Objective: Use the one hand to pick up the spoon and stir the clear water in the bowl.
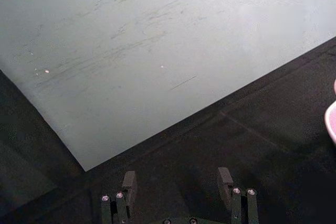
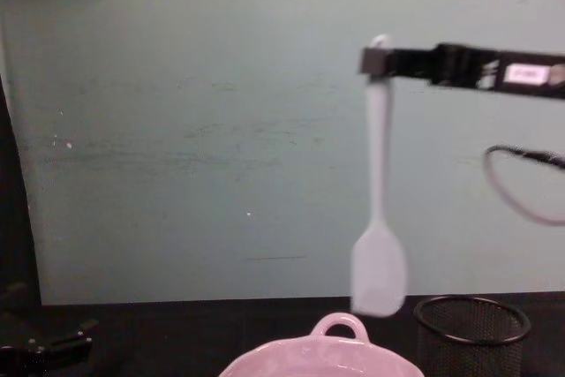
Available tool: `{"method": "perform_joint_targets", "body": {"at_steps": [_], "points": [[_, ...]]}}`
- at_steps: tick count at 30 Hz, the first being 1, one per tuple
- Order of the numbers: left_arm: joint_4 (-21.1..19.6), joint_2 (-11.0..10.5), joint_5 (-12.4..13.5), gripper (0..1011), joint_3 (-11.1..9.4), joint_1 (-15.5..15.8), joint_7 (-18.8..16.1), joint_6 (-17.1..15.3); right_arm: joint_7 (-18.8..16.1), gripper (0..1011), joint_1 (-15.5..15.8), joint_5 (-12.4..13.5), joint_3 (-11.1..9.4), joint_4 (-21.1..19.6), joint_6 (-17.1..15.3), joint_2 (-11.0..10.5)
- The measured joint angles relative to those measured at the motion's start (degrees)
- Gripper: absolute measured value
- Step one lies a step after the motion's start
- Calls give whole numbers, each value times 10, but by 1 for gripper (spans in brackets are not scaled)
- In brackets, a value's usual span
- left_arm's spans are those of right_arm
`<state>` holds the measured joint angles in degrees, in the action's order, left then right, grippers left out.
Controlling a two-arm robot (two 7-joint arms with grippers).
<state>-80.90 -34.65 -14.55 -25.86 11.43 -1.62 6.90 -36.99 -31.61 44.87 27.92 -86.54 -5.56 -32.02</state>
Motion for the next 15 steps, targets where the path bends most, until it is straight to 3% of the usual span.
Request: {"method": "perform_joint_targets", "body": {"at_steps": [8,15], "points": [[0,0,0,1011,0,0,0,0,-32,110,-13,-16,45,55,28,43],[0,0,0,1011,0,0,0,0,-48,110,-11,-34,66,83,51,57]]}}
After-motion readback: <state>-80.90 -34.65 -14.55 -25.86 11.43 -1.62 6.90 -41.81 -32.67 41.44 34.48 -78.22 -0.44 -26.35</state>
